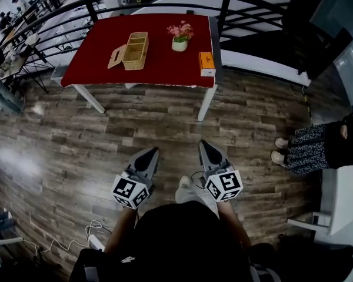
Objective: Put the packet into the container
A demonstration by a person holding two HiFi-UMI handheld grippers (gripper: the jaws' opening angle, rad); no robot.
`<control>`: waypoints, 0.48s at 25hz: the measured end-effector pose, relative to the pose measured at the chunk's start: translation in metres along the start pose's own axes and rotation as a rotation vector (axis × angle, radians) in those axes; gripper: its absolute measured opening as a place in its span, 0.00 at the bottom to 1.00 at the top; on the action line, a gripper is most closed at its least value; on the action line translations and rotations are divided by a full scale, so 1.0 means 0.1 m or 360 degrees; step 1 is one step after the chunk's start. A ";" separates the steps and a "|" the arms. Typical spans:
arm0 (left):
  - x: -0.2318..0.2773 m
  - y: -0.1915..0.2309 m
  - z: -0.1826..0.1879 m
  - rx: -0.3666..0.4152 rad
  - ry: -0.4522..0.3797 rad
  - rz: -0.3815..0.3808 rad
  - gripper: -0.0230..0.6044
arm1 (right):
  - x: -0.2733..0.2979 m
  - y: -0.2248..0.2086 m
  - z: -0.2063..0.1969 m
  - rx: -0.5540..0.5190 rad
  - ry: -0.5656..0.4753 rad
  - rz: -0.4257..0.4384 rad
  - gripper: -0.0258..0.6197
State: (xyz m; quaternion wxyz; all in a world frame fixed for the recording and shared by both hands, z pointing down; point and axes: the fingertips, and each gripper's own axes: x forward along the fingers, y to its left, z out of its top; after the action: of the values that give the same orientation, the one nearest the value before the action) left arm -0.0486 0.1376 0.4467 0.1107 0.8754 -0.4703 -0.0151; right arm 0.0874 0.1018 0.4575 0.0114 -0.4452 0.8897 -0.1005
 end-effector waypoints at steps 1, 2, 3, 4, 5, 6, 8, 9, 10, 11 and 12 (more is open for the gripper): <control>0.10 0.02 0.02 0.0002 0.0004 -0.0001 0.05 | 0.05 -0.09 0.02 0.0008 0.0003 -0.0002 0.07; 0.21 0.04 0.03 0.0005 0.0008 0.0000 0.05 | 0.11 -0.19 0.03 0.0015 0.0006 -0.0001 0.07; 0.31 0.06 0.05 0.0007 0.0012 0.0004 0.05 | 0.18 -0.28 0.05 0.0020 0.0009 0.0003 0.07; 0.41 0.10 0.07 0.0009 0.0013 0.0010 0.05 | 0.25 -0.37 0.06 0.0022 0.0011 0.0009 0.07; 0.51 0.13 0.08 0.0010 0.0012 0.0017 0.05 | 0.33 -0.45 0.08 0.0021 0.0011 0.0018 0.07; 0.60 0.17 0.09 0.0011 0.0011 0.0027 0.05 | 0.41 -0.52 0.10 0.0019 0.0011 0.0027 0.07; 0.72 0.25 0.09 0.0006 0.0012 0.0053 0.05 | 0.54 -0.62 0.10 0.0020 0.0014 0.0049 0.07; 0.76 0.28 0.07 0.0002 0.0017 0.0067 0.05 | 0.59 -0.66 0.09 0.0023 0.0018 0.0059 0.07; 0.80 0.31 0.05 -0.0002 0.0023 0.0079 0.05 | 0.64 -0.70 0.08 0.0029 0.0023 0.0067 0.07; 0.84 0.34 0.04 -0.0004 0.0030 0.0089 0.05 | 0.68 -0.73 0.06 0.0037 0.0027 0.0073 0.07; 0.88 0.36 0.03 -0.0007 0.0035 0.0097 0.05 | 0.72 -0.77 0.06 0.0043 0.0031 0.0078 0.07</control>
State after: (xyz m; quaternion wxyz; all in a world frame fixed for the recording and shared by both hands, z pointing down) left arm -0.0294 0.0448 0.4576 0.1181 0.8605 -0.4955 -0.0030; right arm 0.1048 -0.0014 0.4715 0.0111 -0.4219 0.8990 -0.1165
